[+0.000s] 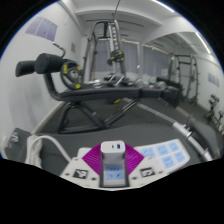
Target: Unplug charger
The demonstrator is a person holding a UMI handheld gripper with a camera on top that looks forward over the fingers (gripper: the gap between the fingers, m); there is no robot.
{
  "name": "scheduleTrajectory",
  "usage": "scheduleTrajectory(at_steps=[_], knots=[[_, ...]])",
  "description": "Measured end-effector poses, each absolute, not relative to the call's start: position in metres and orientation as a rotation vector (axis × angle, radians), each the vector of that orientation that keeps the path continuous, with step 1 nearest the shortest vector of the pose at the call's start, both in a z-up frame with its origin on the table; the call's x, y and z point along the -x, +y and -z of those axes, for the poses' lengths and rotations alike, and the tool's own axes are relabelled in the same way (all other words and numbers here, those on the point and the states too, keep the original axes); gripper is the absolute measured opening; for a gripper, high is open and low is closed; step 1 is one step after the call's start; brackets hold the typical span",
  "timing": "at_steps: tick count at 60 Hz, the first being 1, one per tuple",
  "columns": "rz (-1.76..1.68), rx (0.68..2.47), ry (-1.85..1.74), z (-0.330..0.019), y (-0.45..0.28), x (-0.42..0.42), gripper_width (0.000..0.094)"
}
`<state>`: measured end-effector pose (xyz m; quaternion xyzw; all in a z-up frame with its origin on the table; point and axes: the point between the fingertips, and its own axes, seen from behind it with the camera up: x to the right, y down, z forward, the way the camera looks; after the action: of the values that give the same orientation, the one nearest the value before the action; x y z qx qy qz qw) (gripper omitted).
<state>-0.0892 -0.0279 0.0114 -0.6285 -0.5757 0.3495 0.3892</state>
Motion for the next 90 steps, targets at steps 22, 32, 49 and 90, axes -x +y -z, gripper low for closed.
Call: scheduleTrajectory(at_steps=[22,32,49,90], knots=[[-1.013,1.481,-1.326,-0.171,0.036,0.086,0.0188],[-0.798,1.545,-1.357,-0.143,0.149,0.067,0.0189],[-0.619,1.748,-1.498,-0.022,0.234,0.039,0.0208],[-0.636,1.696,-1.513,-0.04,0.24,0.025,0.0863]])
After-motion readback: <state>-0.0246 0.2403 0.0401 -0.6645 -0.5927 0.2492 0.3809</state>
